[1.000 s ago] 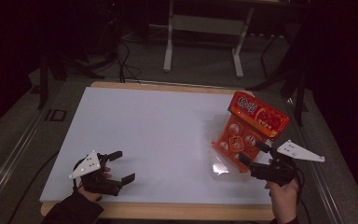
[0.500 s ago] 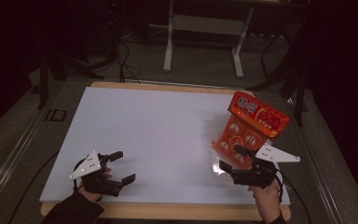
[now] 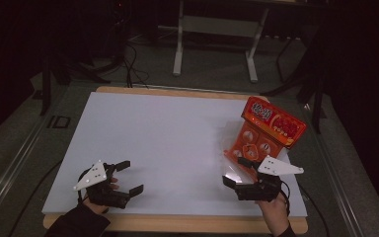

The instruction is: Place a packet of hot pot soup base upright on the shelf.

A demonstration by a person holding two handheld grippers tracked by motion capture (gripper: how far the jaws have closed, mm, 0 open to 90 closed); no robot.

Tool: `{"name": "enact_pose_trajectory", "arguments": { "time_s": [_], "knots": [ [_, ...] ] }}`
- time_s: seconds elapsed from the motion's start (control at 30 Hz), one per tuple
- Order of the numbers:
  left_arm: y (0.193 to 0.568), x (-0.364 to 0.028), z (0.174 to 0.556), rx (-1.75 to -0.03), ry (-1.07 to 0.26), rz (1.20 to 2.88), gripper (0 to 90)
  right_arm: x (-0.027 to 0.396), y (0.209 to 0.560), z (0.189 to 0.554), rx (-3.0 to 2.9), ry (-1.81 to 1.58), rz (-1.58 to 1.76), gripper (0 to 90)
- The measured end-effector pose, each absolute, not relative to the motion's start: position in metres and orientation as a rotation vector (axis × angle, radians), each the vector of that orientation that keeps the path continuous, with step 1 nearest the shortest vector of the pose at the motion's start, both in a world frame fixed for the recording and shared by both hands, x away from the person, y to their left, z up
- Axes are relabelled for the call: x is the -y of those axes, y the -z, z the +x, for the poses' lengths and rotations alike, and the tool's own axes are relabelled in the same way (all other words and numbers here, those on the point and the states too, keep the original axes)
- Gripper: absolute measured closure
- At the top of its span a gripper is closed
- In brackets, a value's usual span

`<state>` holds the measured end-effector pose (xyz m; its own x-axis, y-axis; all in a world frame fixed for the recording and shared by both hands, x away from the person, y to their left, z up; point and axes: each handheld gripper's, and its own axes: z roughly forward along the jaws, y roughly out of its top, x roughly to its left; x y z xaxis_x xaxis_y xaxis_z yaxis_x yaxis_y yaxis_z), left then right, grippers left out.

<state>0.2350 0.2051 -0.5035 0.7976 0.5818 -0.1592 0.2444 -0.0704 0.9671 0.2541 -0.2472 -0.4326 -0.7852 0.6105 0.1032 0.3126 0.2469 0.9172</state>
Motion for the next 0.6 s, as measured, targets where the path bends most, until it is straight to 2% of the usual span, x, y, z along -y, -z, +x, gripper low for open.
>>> {"name": "enact_pose_trajectory", "arguments": {
  "time_s": [0.6],
  "knots": [
    [0.5044,-0.2064,0.236,-0.663,-0.318,1.647,4.3,0.2464,0.4404,0.2531,-2.252,-1.517,0.832,14.3]
  ]
}}
